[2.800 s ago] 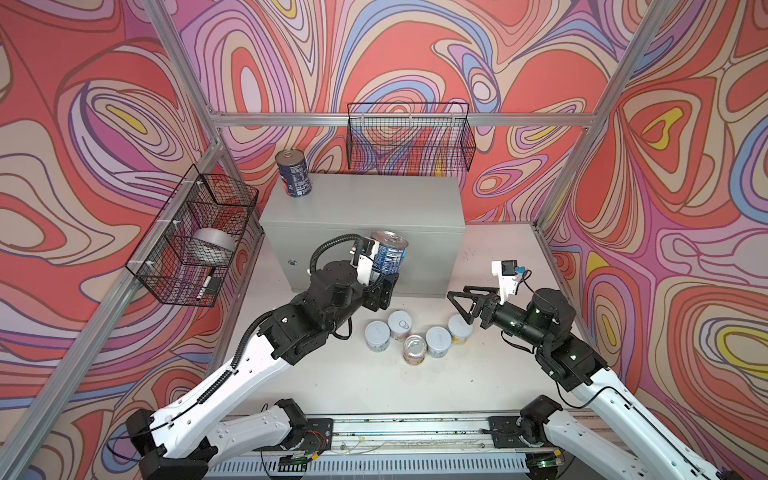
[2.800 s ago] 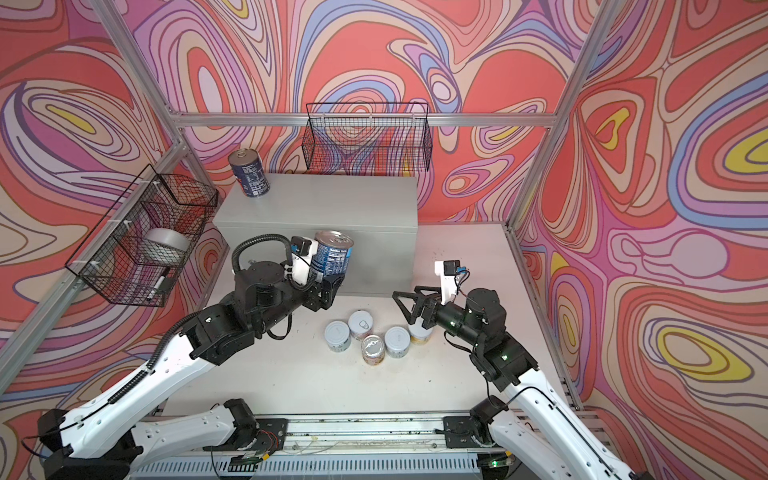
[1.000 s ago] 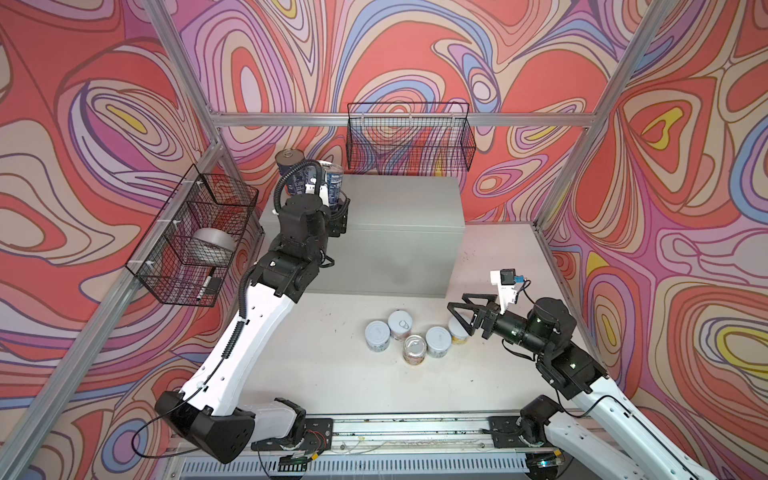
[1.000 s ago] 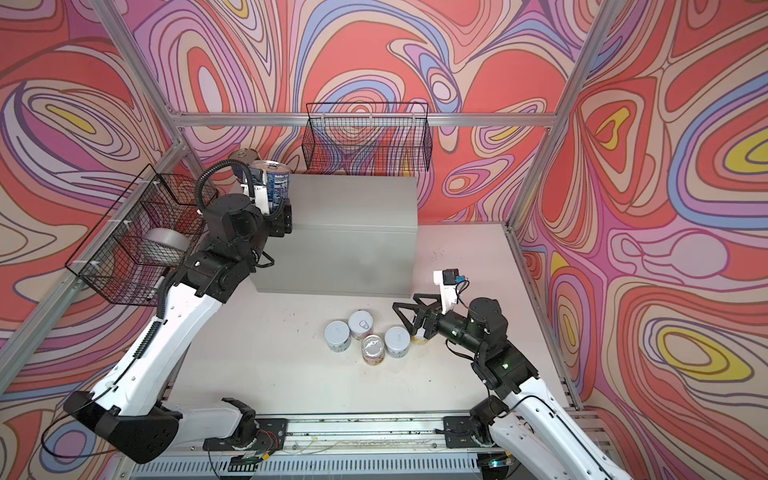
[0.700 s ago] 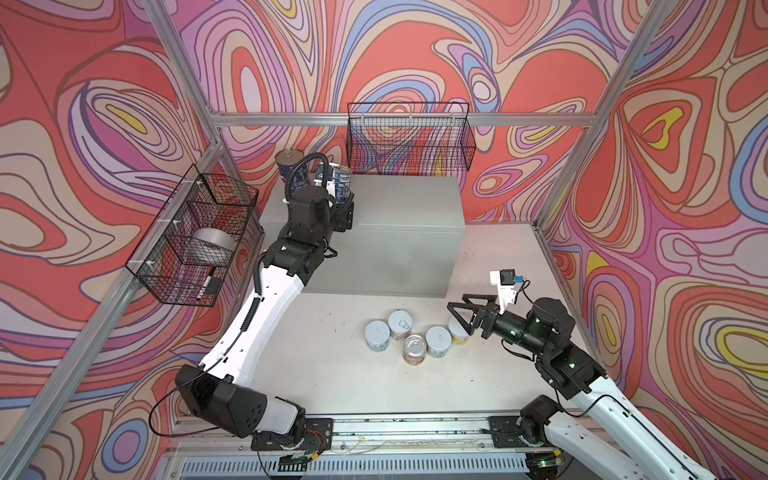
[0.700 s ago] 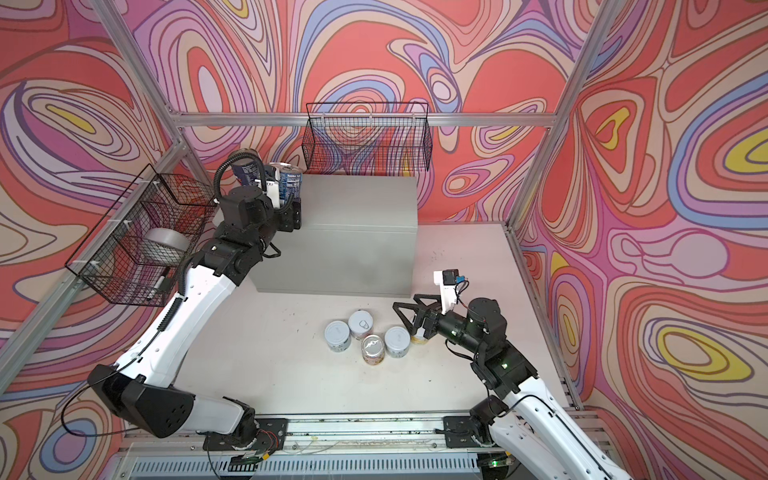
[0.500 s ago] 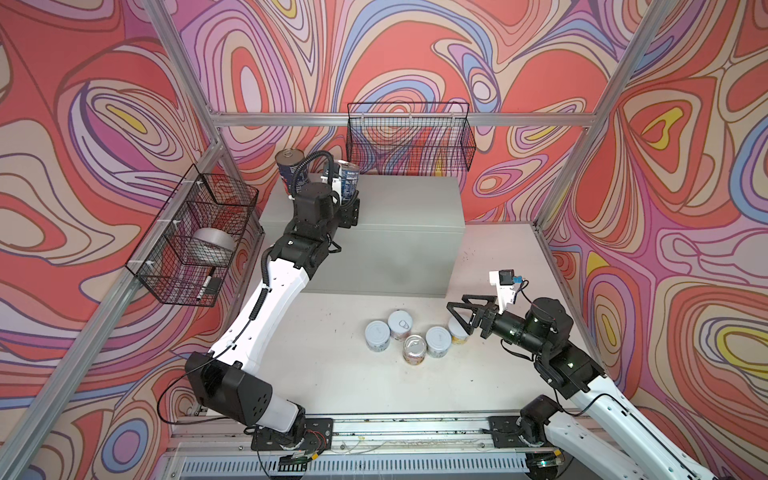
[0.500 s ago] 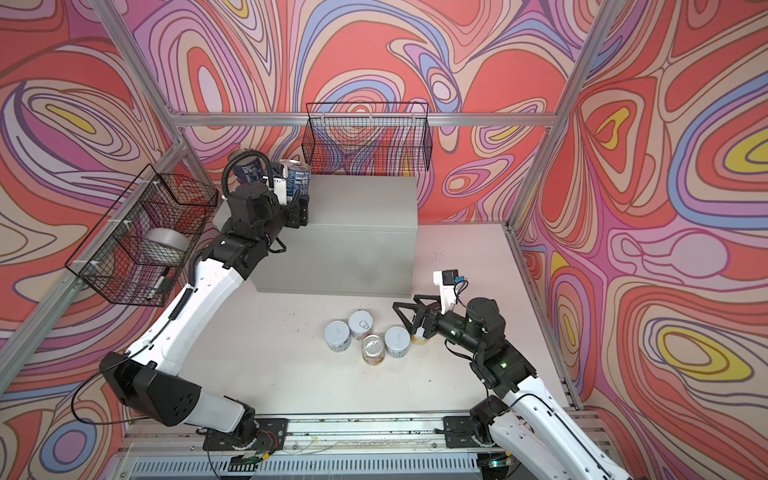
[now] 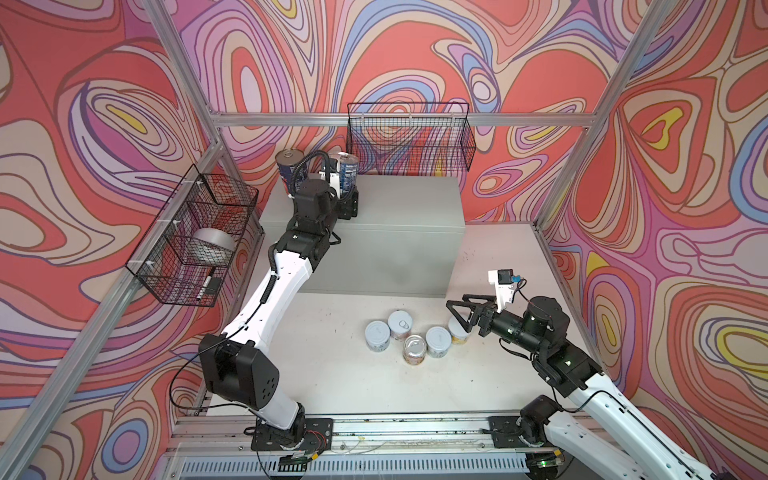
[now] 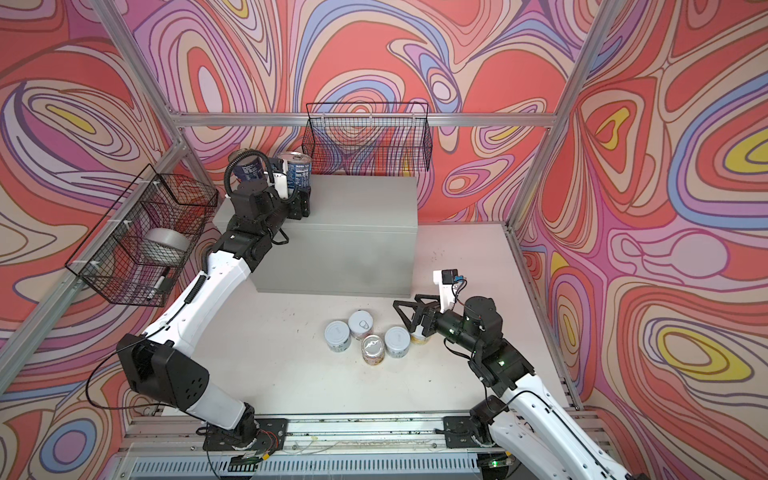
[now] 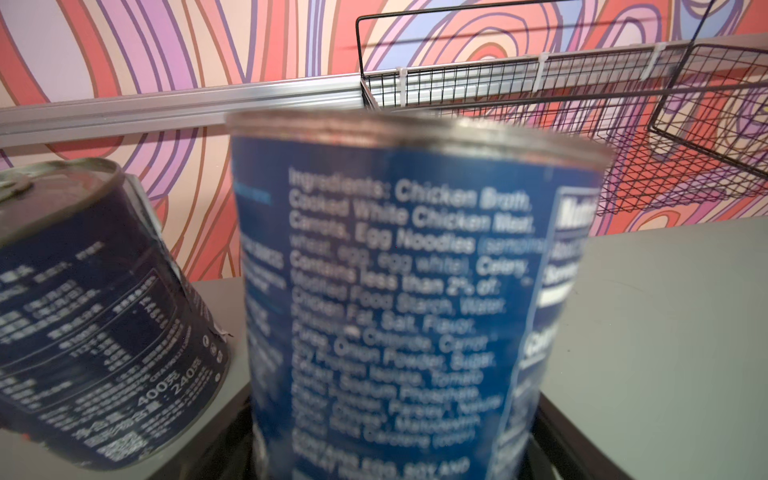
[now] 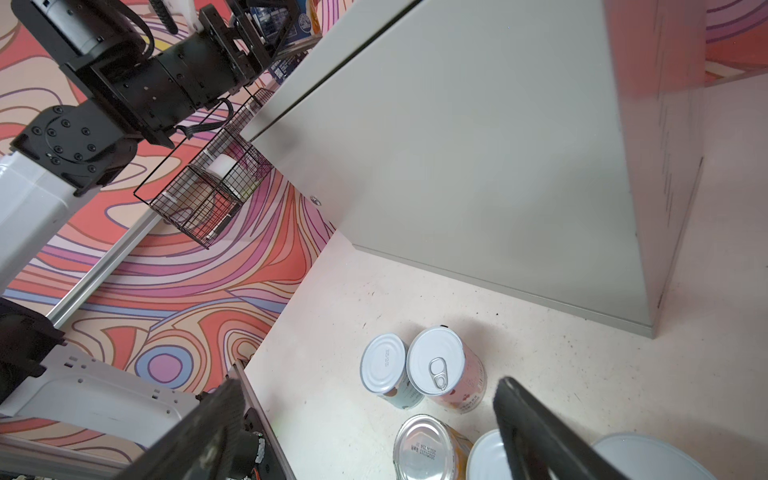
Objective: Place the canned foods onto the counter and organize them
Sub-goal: 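Lower the soup can beside the dark-blue can on the cabinet top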
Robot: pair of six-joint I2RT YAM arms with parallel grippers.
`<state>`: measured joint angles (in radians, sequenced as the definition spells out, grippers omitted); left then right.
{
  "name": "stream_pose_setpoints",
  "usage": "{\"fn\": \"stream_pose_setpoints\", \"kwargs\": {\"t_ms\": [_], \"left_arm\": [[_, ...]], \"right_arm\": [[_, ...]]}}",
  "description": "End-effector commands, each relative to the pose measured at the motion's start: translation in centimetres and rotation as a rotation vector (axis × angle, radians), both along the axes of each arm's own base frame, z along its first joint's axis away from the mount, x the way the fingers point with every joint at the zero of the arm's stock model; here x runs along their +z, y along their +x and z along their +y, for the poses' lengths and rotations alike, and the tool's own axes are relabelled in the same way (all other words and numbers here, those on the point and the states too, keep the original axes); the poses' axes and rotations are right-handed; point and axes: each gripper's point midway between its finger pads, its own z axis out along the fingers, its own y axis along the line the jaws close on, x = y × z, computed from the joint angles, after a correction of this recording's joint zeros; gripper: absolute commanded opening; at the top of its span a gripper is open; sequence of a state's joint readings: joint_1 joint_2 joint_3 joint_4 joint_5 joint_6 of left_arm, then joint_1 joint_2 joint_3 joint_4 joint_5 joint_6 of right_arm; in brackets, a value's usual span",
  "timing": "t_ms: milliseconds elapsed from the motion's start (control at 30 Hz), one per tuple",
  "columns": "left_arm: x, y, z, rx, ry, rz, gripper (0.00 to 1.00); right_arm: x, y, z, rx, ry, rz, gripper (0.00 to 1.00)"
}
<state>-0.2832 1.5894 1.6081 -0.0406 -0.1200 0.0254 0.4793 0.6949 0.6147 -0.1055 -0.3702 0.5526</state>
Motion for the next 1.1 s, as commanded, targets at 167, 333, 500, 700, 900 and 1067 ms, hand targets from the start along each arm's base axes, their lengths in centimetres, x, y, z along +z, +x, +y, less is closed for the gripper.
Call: {"fn": "stream_pose_setpoints", "kwargs": {"t_ms": [167,333,500,700,900,1067], "left_arm": [[3.7,1.8,-0.7,-0.031,-0.051,-0.145,0.38],[2.4,2.4,-0.9,-0.037,-0.038,-0.112,0.38],[1.0,2.5,-0.5,-0.019,-0.023,-0.091,0.42],[-1.1,3.3,-0.9,-0.045,-0.002,0.002,0.46],[-1.1,3.4,-1.0,-0.046,-0.005,-0.005,0.53],[-1.2,3.2,-1.3,-0.063,-0.007,0.009,0.85]], "right_arm": [[-1.2,0.5,-0.2,-0.032,-0.015,0.026,0.96],[-1.3,0.5,-0.2,-0.031,-0.022,0.03,0.96],[-1.6,0.5,-0.3,-0.03,-0.025,0.031,0.96],[-1.8,0.3,-0.2,-0.02,-0.027,0.029,0.96],[-1.6,-0.1,-0.4,-0.018,-0.038,0.023,0.96],[-1.7,-0.5,-0.8,-0.03,-0.034,0.024,0.96]]}}
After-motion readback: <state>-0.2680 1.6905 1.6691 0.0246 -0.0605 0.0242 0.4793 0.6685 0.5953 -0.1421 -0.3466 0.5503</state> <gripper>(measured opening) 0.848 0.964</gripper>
